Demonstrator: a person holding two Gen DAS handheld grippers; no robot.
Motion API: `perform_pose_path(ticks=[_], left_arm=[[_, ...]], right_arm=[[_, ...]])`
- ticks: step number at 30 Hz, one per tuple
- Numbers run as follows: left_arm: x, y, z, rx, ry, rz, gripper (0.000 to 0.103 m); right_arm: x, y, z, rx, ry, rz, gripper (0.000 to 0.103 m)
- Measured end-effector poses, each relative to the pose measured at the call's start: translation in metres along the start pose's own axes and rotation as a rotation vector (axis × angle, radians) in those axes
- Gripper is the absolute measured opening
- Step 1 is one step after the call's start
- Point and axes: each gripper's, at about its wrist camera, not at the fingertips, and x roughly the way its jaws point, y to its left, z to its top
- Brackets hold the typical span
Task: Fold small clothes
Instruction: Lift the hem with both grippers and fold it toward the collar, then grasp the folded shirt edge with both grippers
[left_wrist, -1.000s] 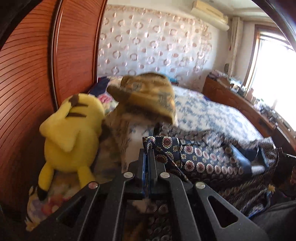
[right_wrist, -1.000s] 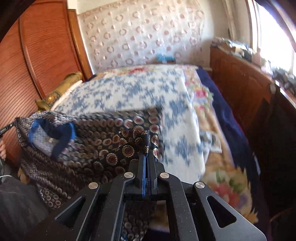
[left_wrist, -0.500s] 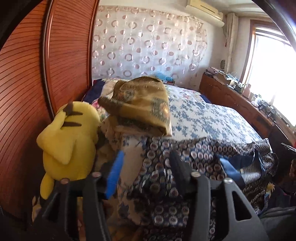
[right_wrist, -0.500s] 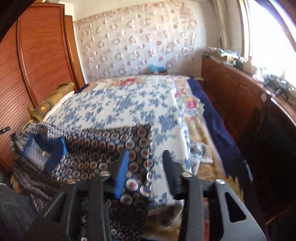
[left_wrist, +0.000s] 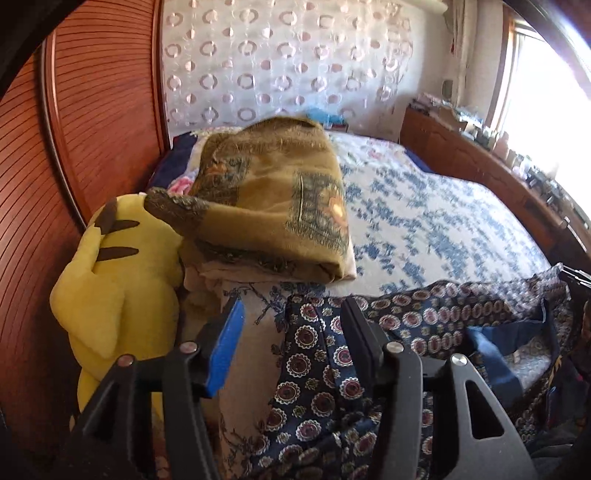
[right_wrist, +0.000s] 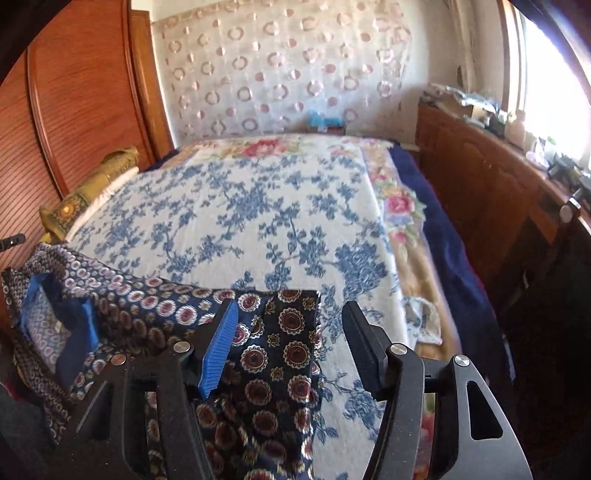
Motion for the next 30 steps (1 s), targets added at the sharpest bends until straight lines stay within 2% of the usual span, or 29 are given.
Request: perform_pose_path(ticks=[4,9,17,18,19,20,21,22,23,25,28,30], left_arm=[[0.021,0.0,-0.009,0.003,0.074,0.011,0.053],[0.036,-0.002,-0.019,0.018,0.128,0.007,0.053],[0.041,-0.008,-0.027,0.033,0.138,0.005,0.053],[0.041,-0.011,-0.027,0.046,0.136,-0.001,0.045],[0.039,-0.014,-0.028,0.066,0.136,-0.017,0.027],[0.037,-0.018,-0.029,0.078,0.143,-0.034,0.021],[0.036,-0.021,-0.03,0.092,0.145,-0.03,0.01],[0.035,-0.027,-0.031,0.12,0.146,-0.02,0.002],[0.032,-0.033,-0.033,0.147,0.142,-0.021,0.002],[0.026,-0.038,-0.033,0.157,0.131,-0.03,0.0],[0.006,-0.045,-0.028,0.151,0.069,-0.066,0.0],[-0.015,-0.054,-0.021,0.168,0.017,-0.066,0.0]], right_arm=[[0.019,0.0,-0.006,0.002,0.057,0.01,0.061],[0.033,-0.002,-0.015,0.012,0.117,0.014,0.062],[0.032,0.005,-0.016,-0.011,0.123,0.022,0.063],[0.033,0.007,-0.016,-0.015,0.123,0.031,0.063],[0.033,0.01,-0.016,-0.024,0.124,0.038,0.063],[0.034,0.012,-0.017,-0.035,0.126,0.044,0.063],[0.034,0.016,-0.017,-0.048,0.126,0.044,0.061],[0.034,0.02,-0.018,-0.066,0.128,0.046,0.053],[0.033,0.025,-0.019,-0.087,0.128,0.049,0.046],[0.031,0.031,-0.02,-0.103,0.136,0.094,0.01],[0.023,0.042,-0.02,-0.148,0.119,0.098,0.006],[0.011,0.046,-0.015,-0.156,0.072,0.088,0.005]])
